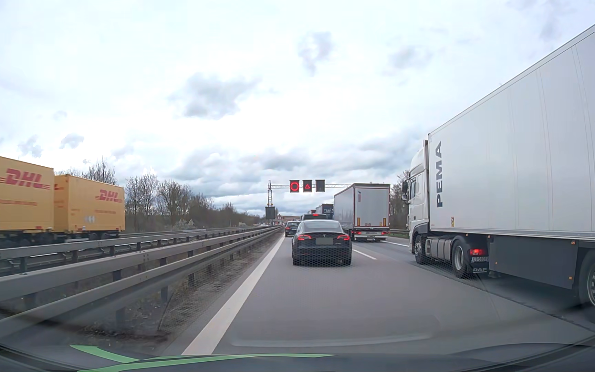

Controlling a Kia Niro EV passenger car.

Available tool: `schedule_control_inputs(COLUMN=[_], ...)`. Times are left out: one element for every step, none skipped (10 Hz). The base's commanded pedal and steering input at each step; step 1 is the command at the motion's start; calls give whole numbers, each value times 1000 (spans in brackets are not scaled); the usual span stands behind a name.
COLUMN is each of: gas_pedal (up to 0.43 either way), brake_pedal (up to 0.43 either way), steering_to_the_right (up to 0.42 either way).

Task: Follow the waypoints while adhering to traffic rules and regulations

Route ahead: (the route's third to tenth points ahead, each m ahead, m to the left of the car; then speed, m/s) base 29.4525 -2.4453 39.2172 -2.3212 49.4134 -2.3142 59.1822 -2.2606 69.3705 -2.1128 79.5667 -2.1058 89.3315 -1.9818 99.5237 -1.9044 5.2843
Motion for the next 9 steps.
schedule_control_inputs(gas_pedal=[87, 87, 87, 87, 87, 87, 79, 67, 47], brake_pedal=[0, 0, 0, 0, 0, 0, 0, 0, 0], steering_to_the_right=[-2, -2, -2, -2, -2, -1, -1, -1, -1])
